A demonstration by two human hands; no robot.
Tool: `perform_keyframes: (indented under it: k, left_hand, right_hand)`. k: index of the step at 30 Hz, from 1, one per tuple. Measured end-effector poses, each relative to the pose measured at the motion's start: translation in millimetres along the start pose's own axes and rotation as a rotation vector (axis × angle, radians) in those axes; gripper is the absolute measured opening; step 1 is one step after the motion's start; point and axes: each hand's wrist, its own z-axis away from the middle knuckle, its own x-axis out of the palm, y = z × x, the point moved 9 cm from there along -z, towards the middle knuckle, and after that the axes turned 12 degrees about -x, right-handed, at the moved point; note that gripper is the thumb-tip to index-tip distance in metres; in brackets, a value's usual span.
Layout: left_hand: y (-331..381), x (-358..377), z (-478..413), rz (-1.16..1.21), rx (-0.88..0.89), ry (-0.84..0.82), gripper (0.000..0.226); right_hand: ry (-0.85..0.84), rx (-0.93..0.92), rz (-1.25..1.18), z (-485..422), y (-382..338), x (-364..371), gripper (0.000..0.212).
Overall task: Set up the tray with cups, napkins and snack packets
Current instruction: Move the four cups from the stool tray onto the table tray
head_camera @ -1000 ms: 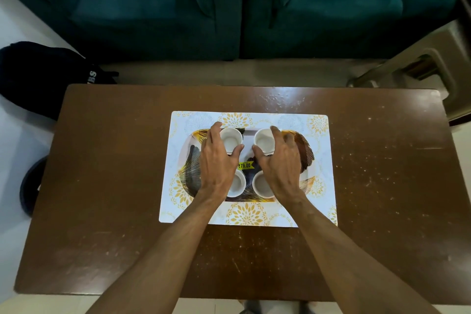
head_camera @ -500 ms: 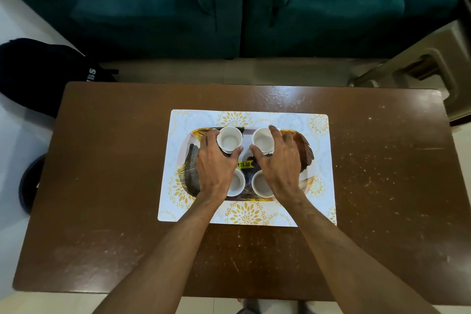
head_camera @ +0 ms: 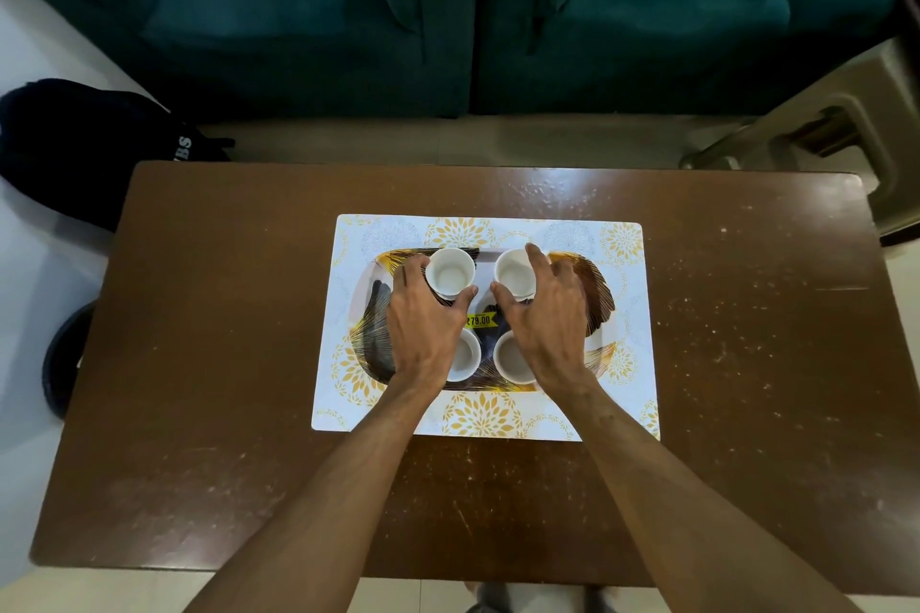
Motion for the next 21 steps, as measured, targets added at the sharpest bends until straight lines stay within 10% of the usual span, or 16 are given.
perform_keyframes:
  k: [21]
  left_hand:
    - [-54.5, -11.1, 83.6, -0.025, 0.154, -0.216, 0.083]
  right_hand:
    - [-0.166, -0.181, 0.055, 99.3, 9.6, 3.5, 0.085]
